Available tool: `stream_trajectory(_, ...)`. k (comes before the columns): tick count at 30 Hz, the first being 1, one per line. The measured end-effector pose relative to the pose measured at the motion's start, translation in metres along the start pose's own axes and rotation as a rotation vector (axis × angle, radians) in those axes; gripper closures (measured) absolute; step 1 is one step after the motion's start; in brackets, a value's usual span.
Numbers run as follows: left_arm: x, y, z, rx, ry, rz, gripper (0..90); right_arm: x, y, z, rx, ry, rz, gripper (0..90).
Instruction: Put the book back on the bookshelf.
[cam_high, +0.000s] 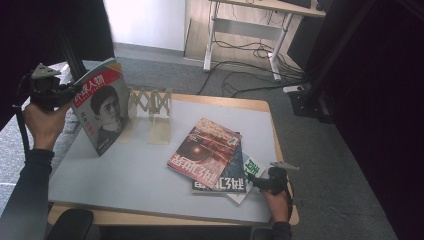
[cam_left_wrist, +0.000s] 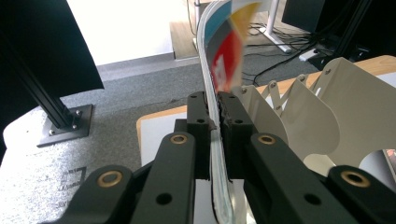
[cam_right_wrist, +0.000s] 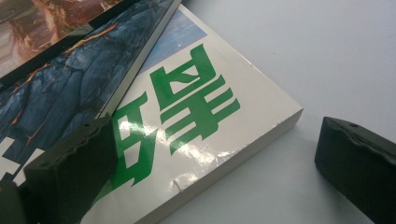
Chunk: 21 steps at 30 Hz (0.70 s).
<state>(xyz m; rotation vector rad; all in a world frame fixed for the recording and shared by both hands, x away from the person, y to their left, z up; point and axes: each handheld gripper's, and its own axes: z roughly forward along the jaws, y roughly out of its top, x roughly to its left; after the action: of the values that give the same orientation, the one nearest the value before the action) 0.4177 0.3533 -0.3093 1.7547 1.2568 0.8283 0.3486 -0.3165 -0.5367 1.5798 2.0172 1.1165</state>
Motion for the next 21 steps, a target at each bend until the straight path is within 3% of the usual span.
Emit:
stream_trajectory(3, 0.0007, 0.0004, -0.0035, -0.021, 0.009, 0.002, 82.7, 0.0000, 0.0000, 0.0000, 0.000, 0.000, 0.000, 0.0)
stream_trajectory(9, 0.0017, 0.0006, -0.0099, -0.038, 0.011, 0.011, 71.6, 0.0002, 0.0000, -0.0001, 0.001, 0.000, 0.002, 0.0)
stream_trajectory(21, 0.0007, -0.0013, -0.0097, -0.017, 0.003, 0.022, 53.3, 0.0001, 0.0000, -0.0001, 0.001, 0.000, 0.001, 0.0)
